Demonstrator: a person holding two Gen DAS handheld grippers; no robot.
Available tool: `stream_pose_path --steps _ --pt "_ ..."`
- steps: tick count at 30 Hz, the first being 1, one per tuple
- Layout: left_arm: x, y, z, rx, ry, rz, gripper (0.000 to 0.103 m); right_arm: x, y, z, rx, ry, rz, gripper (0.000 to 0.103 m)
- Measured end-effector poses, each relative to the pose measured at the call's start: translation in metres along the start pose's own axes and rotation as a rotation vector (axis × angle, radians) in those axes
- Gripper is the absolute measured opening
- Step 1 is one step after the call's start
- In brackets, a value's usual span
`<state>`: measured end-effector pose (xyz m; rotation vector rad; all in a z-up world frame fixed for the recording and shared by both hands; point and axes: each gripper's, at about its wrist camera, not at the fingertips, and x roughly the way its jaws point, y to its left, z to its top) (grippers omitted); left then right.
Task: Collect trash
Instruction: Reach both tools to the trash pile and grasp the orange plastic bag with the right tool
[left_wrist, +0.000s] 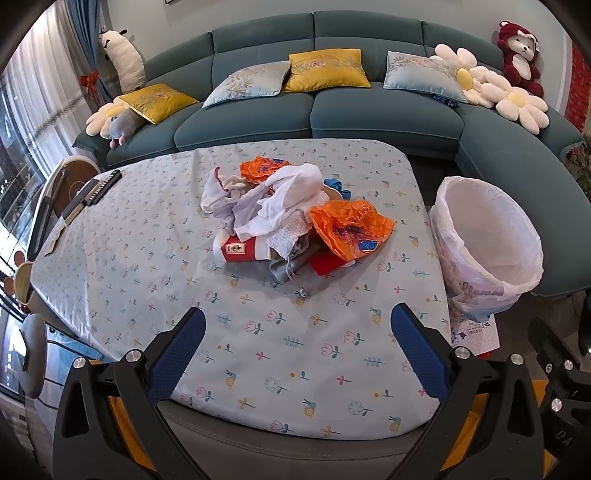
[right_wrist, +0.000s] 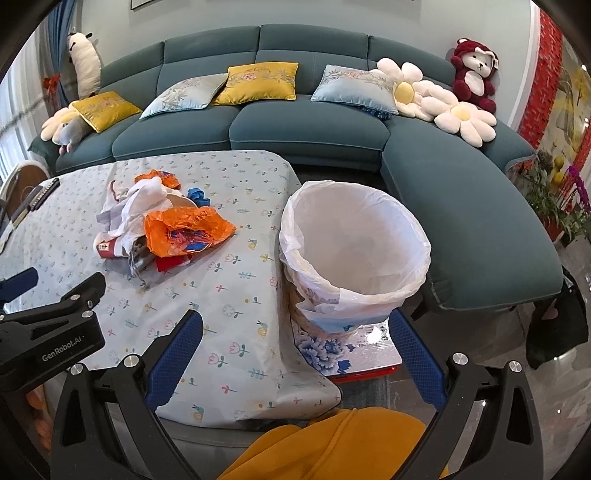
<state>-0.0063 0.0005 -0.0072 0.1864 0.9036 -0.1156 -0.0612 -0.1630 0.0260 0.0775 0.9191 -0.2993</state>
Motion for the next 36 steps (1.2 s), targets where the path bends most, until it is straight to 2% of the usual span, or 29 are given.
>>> stream_pose_path --steps 4,9,12,21,26,32,36 --pt "0.001 0.0 0.0 -0.004 0.005 -0.027 0.096 0.004 -0.001 0.001 -0.002 0.011 0.002 0.096" --pt "0.005 0.008 0.004 -0.014 -0.024 -0.038 0.096 0.011 0.0 0.006 -0.006 0.023 -0.035 0.096" --pt "0.015 0.022 0.008 -0.036 -0.011 -0.044 0.096 0.014 0.004 0.011 -0.003 0.011 -0.069 0.096" --pt "0.053 0.083 0.009 -0.161 0.028 0.009 0.096 0.036 0.048 0.034 -0.032 -0.005 0.005 0.096" --pt "0.068 0.107 0.013 -0.205 0.038 -0.007 0.096 0.06 0.079 0.046 -0.03 0.016 0.05 0.095" --pt "0.086 0.119 0.029 -0.183 0.064 -0.019 0.096 0.098 0.117 0.06 -0.035 0.112 0.123 0.084" --pt "0.103 0.127 0.042 -0.174 0.101 -0.053 0.096 0.125 0.138 0.067 -0.029 0.186 0.173 0.067"
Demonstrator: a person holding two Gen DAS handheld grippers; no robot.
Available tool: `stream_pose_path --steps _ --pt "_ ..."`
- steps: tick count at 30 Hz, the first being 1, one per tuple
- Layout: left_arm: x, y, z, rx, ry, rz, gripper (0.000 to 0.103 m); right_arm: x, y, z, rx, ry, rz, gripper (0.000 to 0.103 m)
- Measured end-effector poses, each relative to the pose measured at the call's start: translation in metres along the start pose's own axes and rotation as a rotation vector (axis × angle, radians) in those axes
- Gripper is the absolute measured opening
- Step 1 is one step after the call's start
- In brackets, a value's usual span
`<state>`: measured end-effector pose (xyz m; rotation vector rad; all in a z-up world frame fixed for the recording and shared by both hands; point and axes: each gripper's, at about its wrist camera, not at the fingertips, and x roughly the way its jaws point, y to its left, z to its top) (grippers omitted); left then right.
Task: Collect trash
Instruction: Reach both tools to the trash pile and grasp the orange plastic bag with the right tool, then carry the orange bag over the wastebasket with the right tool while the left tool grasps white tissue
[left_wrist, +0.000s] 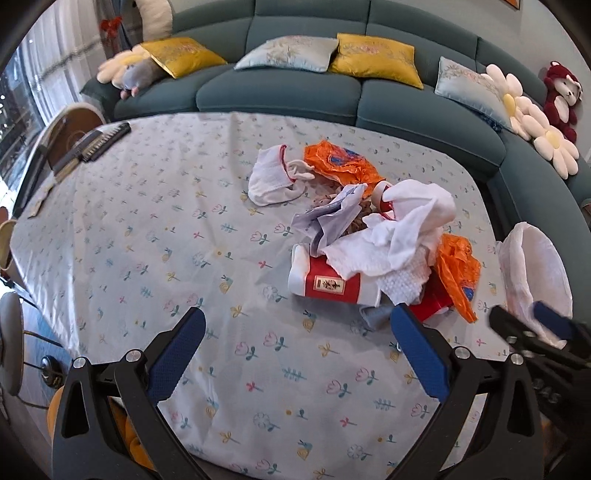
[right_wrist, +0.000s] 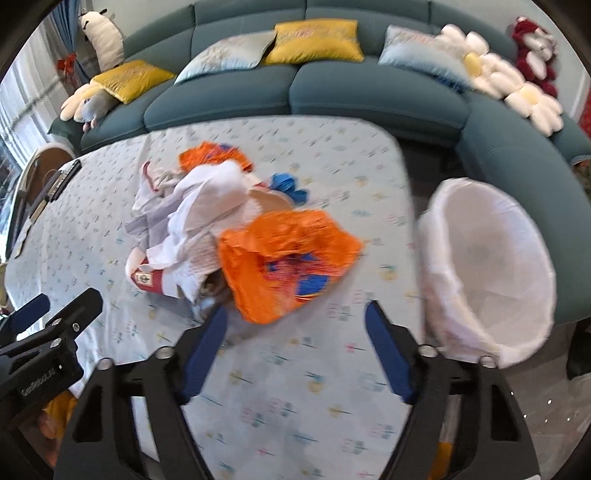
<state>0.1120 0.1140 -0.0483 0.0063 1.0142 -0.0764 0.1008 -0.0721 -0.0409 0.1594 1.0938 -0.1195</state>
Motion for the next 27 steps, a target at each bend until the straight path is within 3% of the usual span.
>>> stream_pose_path --steps 5,8,12,15,22,25,27 --pt "0.014 0.013 0.015 -0.058 0.01 -0.035 0.096 0.028 0.013 0.01 0.011 0.054 0.009 0.059" --pt "0.022 0.011 0.024 -0.043 0.012 -0.063 0.096 0.04 0.017 0.012 0.017 0.083 0.024 0.049" --pt "0.026 -0.001 0.036 0.0 -0.007 -0.092 0.095 0.054 0.02 0.013 0.005 0.123 0.026 0.015" --pt "0.03 -0.016 0.045 0.033 -0.01 -0.119 0.092 0.05 0.017 0.015 0.002 0.113 0.022 0.007" --pt "0.047 -0.06 0.057 0.096 0.018 -0.176 0.082 0.031 0.004 0.027 -0.007 0.063 -0.021 0.006" --pt "0.057 -0.076 0.059 0.125 0.038 -0.199 0.068 0.024 -0.007 0.032 0.015 0.049 -0.029 0.006" --pt "0.062 -0.083 0.06 0.136 0.052 -0.213 0.053 0.019 -0.014 0.035 0.026 0.043 -0.029 0.006"
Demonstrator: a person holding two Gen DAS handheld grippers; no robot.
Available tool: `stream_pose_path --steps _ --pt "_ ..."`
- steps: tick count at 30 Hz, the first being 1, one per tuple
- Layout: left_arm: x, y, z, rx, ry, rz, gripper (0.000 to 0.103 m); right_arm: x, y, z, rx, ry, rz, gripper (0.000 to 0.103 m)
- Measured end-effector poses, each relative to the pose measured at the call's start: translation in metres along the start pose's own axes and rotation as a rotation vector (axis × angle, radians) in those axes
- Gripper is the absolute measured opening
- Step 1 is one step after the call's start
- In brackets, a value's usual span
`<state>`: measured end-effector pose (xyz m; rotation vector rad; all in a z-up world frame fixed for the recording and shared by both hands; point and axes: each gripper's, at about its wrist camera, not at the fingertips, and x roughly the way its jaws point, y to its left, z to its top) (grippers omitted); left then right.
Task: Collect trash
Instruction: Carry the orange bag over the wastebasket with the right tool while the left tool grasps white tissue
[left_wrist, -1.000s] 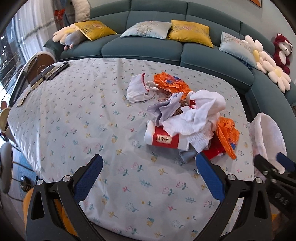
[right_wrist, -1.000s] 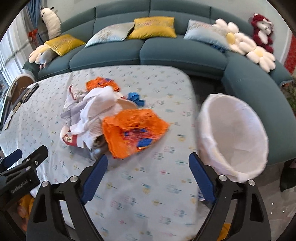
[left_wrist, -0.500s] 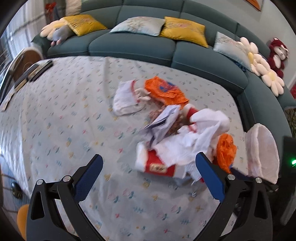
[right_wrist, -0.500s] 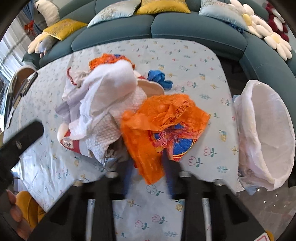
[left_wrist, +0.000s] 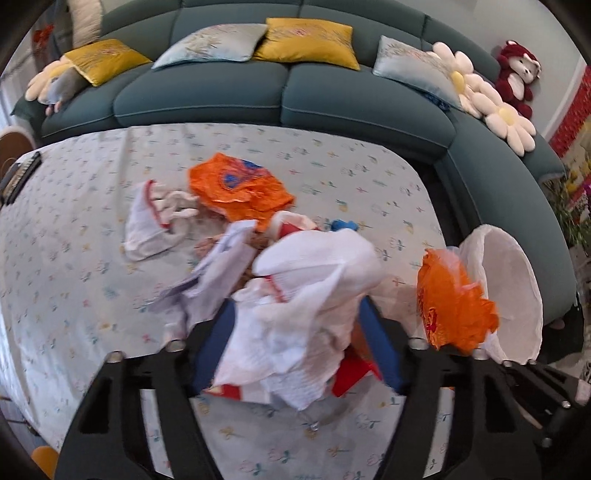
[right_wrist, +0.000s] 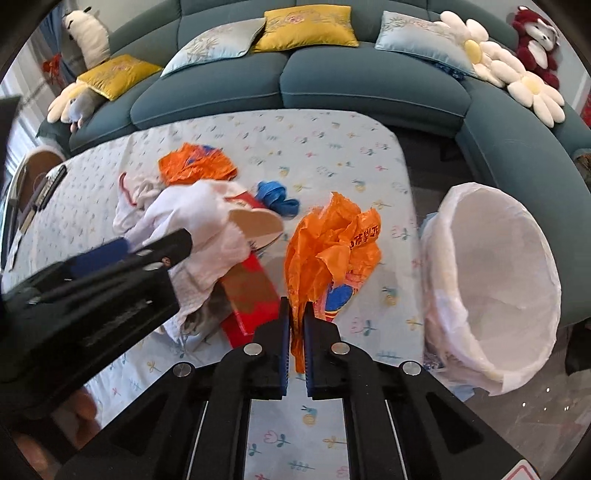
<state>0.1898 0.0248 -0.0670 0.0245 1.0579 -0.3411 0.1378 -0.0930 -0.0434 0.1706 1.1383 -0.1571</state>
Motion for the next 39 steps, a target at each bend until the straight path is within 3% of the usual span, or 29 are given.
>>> stream_pose_path --steps 1,3,5,16,25,39 --pt "0.003 -0.002 0.001 0.004 0.008 -0.007 0.049 -0.001 -0.002 0.001 0.001 -0.001 0.0 0.006" --pt "0.007 -0.005 0.001 0.01 0.023 -0.015 0.023 -0.004 -0.006 0.002 0.005 -0.003 0.001 0.006" --pt "0.009 -0.008 0.002 0.01 0.037 -0.033 0.009 -0.008 -0.01 0.002 0.009 -0.007 0.007 0.006" --pt "-0.031 -0.032 0.006 0.017 -0.032 -0.061 0.007 -0.047 -0.032 0.008 0.037 -0.085 0.017 0.006" --pt "-0.063 -0.089 0.009 0.051 -0.075 -0.132 0.007 -0.087 -0.075 0.0 0.09 -0.158 0.002 0.006" --pt "-0.042 -0.199 -0.006 0.178 -0.021 -0.22 0.008 -0.093 -0.176 -0.022 0.227 -0.168 -0.039 0.006"
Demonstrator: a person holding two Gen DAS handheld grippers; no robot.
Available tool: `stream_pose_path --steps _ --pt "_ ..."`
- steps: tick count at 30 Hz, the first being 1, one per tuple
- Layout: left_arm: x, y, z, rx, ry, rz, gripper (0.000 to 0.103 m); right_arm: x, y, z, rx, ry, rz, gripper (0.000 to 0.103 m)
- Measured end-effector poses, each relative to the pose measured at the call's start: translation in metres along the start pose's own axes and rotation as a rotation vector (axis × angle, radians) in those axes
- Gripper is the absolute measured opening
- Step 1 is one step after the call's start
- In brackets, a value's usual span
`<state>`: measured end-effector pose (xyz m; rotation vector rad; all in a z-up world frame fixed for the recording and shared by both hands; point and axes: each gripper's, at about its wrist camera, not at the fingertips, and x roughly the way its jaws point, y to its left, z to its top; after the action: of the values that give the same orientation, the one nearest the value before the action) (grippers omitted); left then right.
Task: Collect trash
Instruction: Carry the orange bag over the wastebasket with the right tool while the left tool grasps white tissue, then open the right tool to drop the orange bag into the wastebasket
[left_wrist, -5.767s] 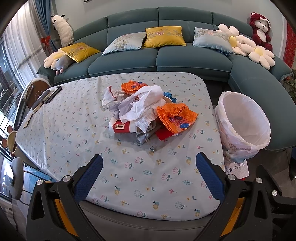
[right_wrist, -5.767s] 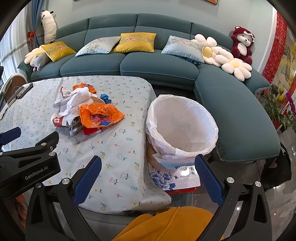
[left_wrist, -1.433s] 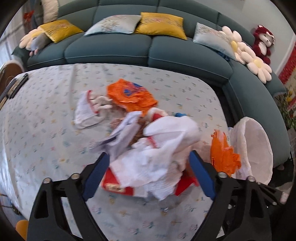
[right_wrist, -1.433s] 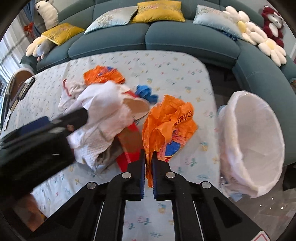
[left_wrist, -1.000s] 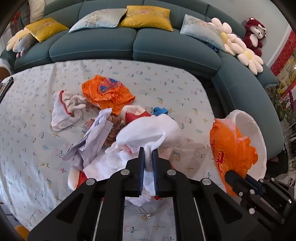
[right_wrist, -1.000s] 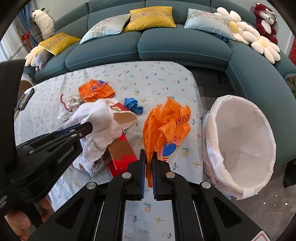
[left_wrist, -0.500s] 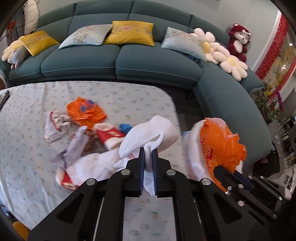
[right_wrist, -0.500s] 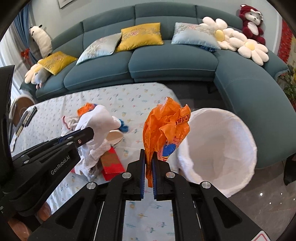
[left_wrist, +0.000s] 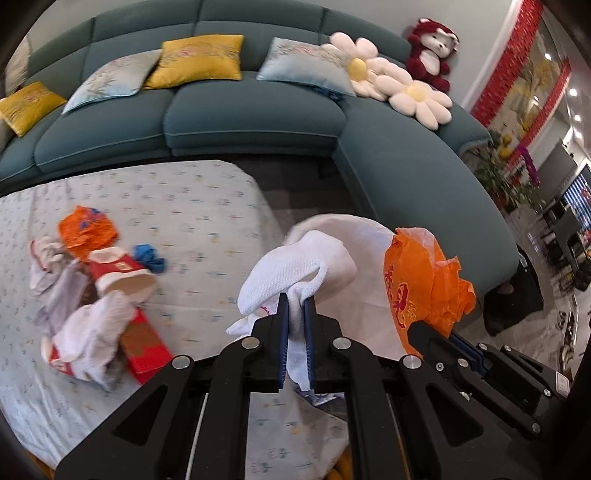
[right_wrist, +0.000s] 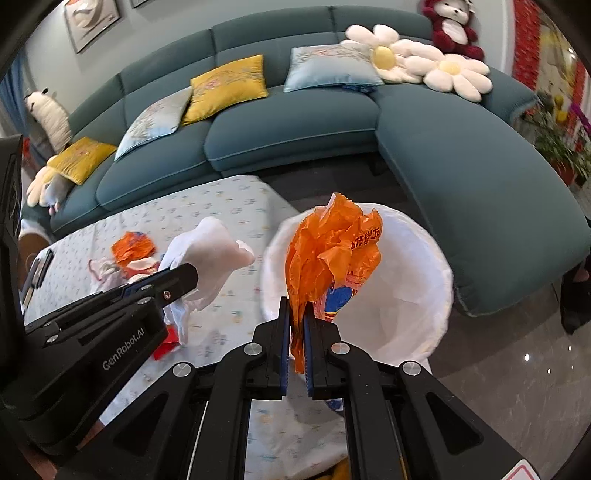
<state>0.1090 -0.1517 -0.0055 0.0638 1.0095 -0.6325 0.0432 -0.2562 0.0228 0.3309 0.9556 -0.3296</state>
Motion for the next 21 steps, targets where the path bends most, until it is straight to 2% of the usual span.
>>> stream_pose_path --steps 8,11,13,14,15,18,21 --pt "0.036 -0.033 0.006 0.023 0.056 -0.046 0.008 0.019 -0.042 0.005 0.062 0.02 -0.012 0.006" --pt "0.046 -0.04 0.008 0.028 0.068 -0.053 0.01 0.025 -0.051 0.004 0.077 0.027 -0.01 0.01" --pt "0.048 -0.044 0.009 0.031 0.062 -0.044 0.022 0.026 -0.053 0.005 0.085 0.02 -0.014 0.016" --pt "0.048 -0.045 0.01 0.033 0.056 -0.037 0.036 0.027 -0.054 0.006 0.086 0.019 -0.015 0.017" --pt "0.047 -0.045 0.01 0.03 0.044 -0.025 0.044 0.027 -0.054 0.006 0.087 0.017 -0.019 0.021" --pt "0.045 -0.042 0.013 0.019 0.027 -0.016 0.05 0.027 -0.053 0.007 0.089 0.006 -0.03 0.035" --pt "0.043 -0.034 0.013 0.002 0.025 -0.007 0.051 0.025 -0.049 0.007 0.079 -0.001 -0.038 0.039"
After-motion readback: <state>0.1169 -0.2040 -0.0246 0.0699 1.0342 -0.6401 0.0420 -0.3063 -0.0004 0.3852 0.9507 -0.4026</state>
